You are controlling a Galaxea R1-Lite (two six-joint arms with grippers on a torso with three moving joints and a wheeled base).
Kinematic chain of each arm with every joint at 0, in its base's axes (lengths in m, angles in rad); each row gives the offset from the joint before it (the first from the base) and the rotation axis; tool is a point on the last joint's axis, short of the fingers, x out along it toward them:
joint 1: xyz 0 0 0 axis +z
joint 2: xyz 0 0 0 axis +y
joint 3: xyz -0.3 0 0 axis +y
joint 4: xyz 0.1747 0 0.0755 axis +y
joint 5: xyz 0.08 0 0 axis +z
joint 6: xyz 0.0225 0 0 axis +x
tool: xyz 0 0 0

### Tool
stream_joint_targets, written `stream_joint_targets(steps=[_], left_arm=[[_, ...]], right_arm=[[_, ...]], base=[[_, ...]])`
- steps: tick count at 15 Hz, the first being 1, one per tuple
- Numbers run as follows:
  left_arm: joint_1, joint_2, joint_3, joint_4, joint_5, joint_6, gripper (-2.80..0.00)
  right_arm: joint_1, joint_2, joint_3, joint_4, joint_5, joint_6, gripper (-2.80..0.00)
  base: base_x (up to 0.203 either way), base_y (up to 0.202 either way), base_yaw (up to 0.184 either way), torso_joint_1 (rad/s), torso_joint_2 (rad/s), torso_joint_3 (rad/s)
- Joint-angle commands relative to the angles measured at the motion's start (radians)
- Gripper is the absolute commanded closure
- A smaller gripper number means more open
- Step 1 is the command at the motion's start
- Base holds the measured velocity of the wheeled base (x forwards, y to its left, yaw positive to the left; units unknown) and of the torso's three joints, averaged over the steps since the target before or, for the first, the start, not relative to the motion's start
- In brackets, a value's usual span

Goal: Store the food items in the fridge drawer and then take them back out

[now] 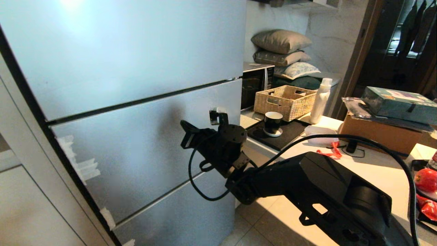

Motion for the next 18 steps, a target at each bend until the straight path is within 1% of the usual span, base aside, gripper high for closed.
stream_joint_targets(steps=[1,4,5,6,8,11,12,13,15,16,17,18], left_arm=[[-0.002,0.000,0.002,0.000,0.000,0.000,0.00],[0.000,0.002,0.002,0.000,0.000,0.000,0.00],[0.000,0.002,0.002,0.000,0.000,0.000,0.00],[-0.001,0.001,0.002,0.000,0.000,0.000,0.00],[0.000,0.002,0.002,0.000,0.000,0.000,0.00],[0.000,0.002,0.002,0.000,0.000,0.000,0.00],[0.000,0.000,0.002,0.000,0.000,0.000,0.00],[0.000,0.002,0.002,0.000,0.000,0.000,0.00],[0.000,0.002,0.002,0.000,0.000,0.000,0.00],[0.000,0.000,0.002,0.000,0.000,0.000,0.00],[0.000,0.002,0.002,0.000,0.000,0.000,0.00],[-0.002,0.002,0.002,0.000,0.000,0.000,0.00]], right_arm=[[-0.014,0.015,-0.018,-0.007,0.012,0.003,0.00],[-0.029,0.002,0.007,-0.013,0.005,-0.001,0.00],[-0.029,-0.025,0.050,-0.024,-0.003,-0.015,0.00],[-0.029,-0.068,0.126,-0.042,-0.006,-0.035,0.00],[-0.029,-0.216,0.381,-0.094,-0.008,-0.084,0.00],[-0.041,-0.587,0.856,-0.159,-0.020,-0.176,0.00],[-0.049,-0.715,0.993,-0.166,-0.045,-0.205,0.00],[-0.056,-0.857,1.128,-0.160,-0.091,-0.237,0.00],[-0.069,-1.115,1.342,-0.113,-0.195,-0.285,0.00],[-0.088,-1.255,1.425,-0.054,-0.237,-0.302,0.00],[-0.120,-1.386,1.487,0.009,-0.265,-0.317,0.00],[-0.174,-1.525,1.551,0.091,-0.283,-0.332,0.00]], base=[[0.000,0.000,0.000,0.000,0.00,0.000],[0.000,0.000,0.000,0.000,0.00,0.000],[0.000,0.000,0.000,0.000,0.00,0.000],[0.000,0.000,0.000,0.000,0.00,0.000],[0.000,0.000,0.000,0.000,0.00,0.000],[0.000,0.000,0.000,0.000,0.00,0.000],[0.000,0.000,0.000,0.000,0.00,0.000],[0.000,0.000,0.000,0.000,0.00,0.000],[0.000,0.000,0.000,0.000,0.00,0.000],[0.000,0.000,0.000,0.000,0.00,0.000],[0.000,0.000,0.000,0.000,0.00,0.000],[0.000,0.000,0.000,0.000,0.00,0.000]])
